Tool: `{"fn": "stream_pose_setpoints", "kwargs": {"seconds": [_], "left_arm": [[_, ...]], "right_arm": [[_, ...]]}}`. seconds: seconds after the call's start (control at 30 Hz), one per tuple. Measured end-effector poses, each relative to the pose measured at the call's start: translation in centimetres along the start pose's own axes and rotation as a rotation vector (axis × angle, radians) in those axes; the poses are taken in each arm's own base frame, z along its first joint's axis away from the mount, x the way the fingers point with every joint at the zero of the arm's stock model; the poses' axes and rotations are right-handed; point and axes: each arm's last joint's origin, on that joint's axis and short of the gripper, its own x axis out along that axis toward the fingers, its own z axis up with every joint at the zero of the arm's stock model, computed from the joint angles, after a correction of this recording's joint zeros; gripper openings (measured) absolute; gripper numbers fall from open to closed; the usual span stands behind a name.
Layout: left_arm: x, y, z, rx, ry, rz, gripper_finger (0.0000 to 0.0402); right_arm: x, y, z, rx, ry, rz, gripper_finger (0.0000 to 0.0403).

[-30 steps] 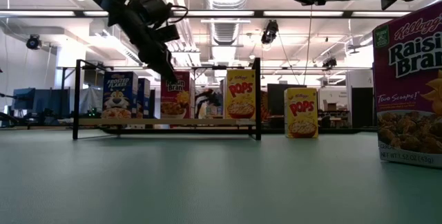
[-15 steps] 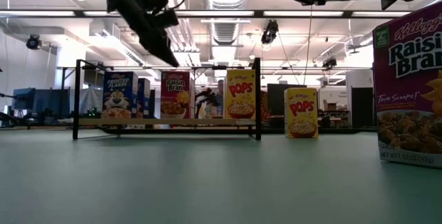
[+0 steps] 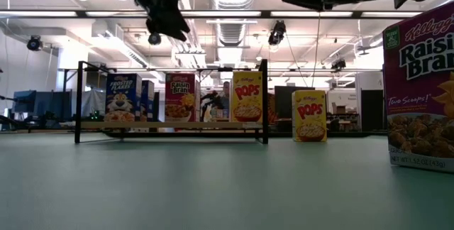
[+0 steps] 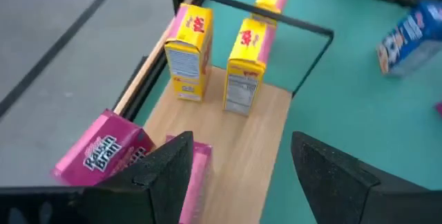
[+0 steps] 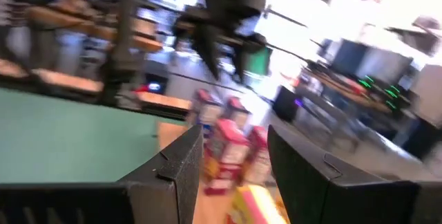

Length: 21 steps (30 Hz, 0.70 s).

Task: Stack cereal on shelf
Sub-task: Put the yellow cereal box on the shelf

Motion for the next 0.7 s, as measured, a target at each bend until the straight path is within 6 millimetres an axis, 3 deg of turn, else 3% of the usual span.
{"fn": "stream_pose_setpoints", "kwargs": {"seconds": [0.2, 0.43, 0.7], "left_arm": [[-0.9, -3.9, -1.8, 0.056, -0.109, -0.051, 0.0227], [-1.9, -7.7, -4.8, 0.107, -0.299, -0.122, 0.0227], [-3.0, -8.4, -7.4, 0.114, -0.408, -0.013, 0.0227]], "right_arm": [[0.2, -0.6, 0.6, 0.138, 0.055, -0.092, 0.0153], [0.5, -1.2, 1.9, 0.340, 0.270, -0.097, 0.0153], [1.4, -3.7, 3.0, 0.393, 0.592, -0.172, 0.0153]]}}
